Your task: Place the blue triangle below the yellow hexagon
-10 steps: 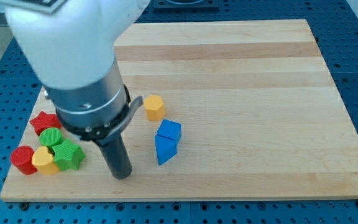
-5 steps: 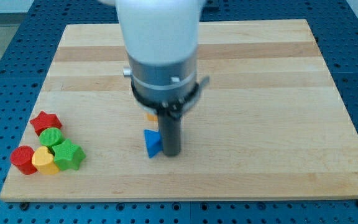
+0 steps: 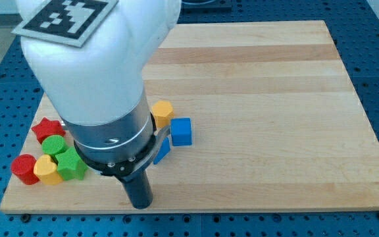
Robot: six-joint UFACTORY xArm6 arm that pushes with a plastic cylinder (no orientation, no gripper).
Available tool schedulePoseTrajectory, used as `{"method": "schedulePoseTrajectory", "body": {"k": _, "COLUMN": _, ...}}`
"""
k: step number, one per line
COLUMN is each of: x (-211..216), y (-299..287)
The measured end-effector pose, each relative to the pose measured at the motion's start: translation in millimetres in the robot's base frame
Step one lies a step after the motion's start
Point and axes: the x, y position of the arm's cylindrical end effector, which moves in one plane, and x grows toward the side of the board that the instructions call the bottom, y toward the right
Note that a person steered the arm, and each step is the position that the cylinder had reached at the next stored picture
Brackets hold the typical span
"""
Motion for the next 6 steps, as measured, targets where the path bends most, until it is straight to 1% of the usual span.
{"method": "schedulePoseTrajectory", "body": {"k": 1, "x": -50.0, "y": -0.8}}
{"method": "schedulePoseTrajectory", "body": {"k": 2, "x": -82.6, "y": -0.9}}
{"method": "schedulePoseTrajectory", "body": {"k": 4, "x": -84.0, "y": -0.9}}
{"method": "schedulePoseTrajectory", "body": {"k": 5, "x": -118.9, "y": -0.9}}
{"method": "schedulePoseTrajectory", "body": {"k": 6, "x": -119.0, "y": -1.5}}
